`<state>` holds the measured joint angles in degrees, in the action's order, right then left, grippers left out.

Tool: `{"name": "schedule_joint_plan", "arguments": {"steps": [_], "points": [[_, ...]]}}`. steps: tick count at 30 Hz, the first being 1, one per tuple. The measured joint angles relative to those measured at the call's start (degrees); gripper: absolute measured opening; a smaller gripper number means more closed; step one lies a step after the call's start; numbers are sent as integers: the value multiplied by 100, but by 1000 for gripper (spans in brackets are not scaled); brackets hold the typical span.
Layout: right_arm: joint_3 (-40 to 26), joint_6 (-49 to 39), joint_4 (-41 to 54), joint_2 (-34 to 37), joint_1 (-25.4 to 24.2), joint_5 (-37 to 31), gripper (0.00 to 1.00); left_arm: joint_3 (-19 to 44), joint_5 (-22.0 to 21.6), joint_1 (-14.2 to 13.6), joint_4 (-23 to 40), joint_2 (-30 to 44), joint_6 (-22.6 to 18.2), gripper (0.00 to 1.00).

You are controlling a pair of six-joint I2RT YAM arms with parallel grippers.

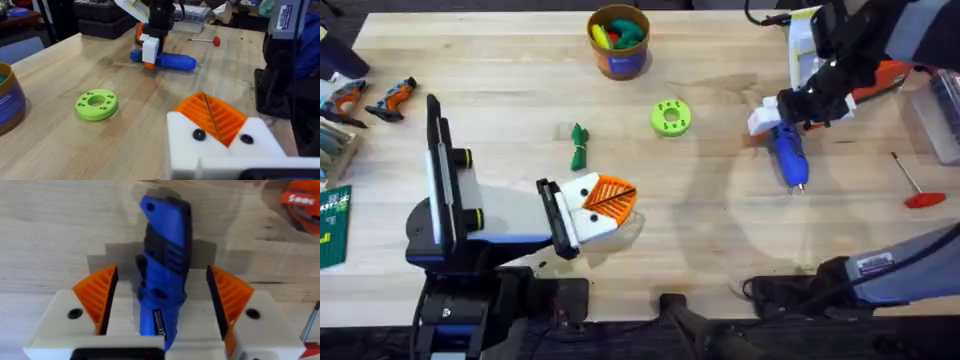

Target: Pick up the gripper from the table and insert it into the empty holder that is missing its gripper. Then pick up a screw, insert it into the mounting hole, and use the screwdriver to tighten it. Finally, clean up the table by picking up the vegetable and placing it into the bucket.

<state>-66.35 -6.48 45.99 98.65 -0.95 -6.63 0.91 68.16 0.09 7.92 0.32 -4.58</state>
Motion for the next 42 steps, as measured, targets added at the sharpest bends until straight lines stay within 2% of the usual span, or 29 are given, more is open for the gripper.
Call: {"name": "schedule_joint_plan", "arguments": {"steps": [7,38,42], "points": [[0,2,-19,80,-146,-2,991,0,0,-1,0,0,2,13],[-2,2,-34,262,-146,26,989,0,0,1,0,0,2,13],[-1,2,-32,262,-144,44,939,0,0,0,0,0,0,13]]}}
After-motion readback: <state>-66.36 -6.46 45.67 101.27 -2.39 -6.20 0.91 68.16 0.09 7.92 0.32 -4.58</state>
